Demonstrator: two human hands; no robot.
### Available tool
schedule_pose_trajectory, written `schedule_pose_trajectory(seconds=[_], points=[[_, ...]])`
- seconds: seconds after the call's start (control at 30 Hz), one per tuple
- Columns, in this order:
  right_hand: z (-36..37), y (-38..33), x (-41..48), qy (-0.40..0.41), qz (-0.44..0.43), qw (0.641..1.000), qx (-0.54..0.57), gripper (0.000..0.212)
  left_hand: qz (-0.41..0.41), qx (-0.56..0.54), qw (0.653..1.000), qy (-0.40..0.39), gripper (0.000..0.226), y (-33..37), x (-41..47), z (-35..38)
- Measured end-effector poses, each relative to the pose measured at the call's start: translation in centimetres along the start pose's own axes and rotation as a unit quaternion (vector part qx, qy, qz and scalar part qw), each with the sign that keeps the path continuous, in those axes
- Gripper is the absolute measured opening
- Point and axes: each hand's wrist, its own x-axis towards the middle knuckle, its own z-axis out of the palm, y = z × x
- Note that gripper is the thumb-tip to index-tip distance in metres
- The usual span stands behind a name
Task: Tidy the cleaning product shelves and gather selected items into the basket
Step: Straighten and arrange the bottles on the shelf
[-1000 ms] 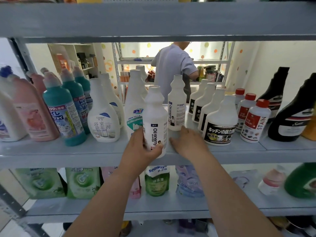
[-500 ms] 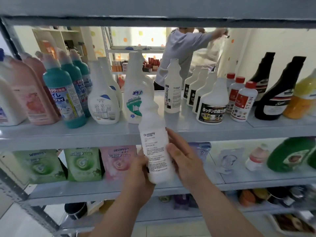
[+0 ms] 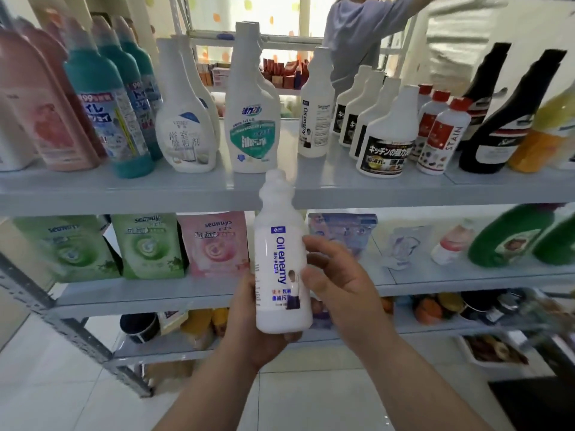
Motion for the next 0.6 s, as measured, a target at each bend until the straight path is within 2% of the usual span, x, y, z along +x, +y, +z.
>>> schedule_pose_trajectory(seconds=[0.1,0.2,0.3,0.37,0.4,0.5,0.57,0.6], points=[[-0.7,-0.8,0.1,-0.012,0.015,1.000,0.005,0.042,0.001,0.007,1.000,0.004,0.048,0.0,0.1,0.8],[-1.4,-1.0,0.3,-0.021,0.019,1.000,0.005,0.037,0.065,0.102,0.990,0.077,0.036,-0.6,0.4,2.1],[-2.7,-0.9,0.4,-0.041,0.040,0.998,-0.005,0.041,0.170,0.248,0.938,0.174,0.037,-2.1,0.9,3.4],[-3.4,-1.2,0.4,-0.036,0.071,0.997,-0.008,0.032,0.210,0.391,0.881,0.161,0.049,-3.5,0.9,4.4],[-3.8,-1.4,0.5,-0.015,0.093,0.995,0.015,0.029,0.215,0.423,0.868,0.148,0.054,-4.3,0.7,4.9],[-6.2,-1.0,0.6,0.044,0.131,0.974,0.177,0.047,0.235,0.428,0.862,0.137,0.052,-5.7,0.3,6.1],[-7.8,-1.0,0.3,0.035,0.123,0.960,0.247,0.040,0.232,0.417,0.859,0.183,0.039,-5.8,1.0,7.0],[-8.5,-0.9,0.1,0.024,0.122,0.958,0.260,0.041,0.198,0.381,0.876,0.218,0.034,-6.1,1.8,7.6]])
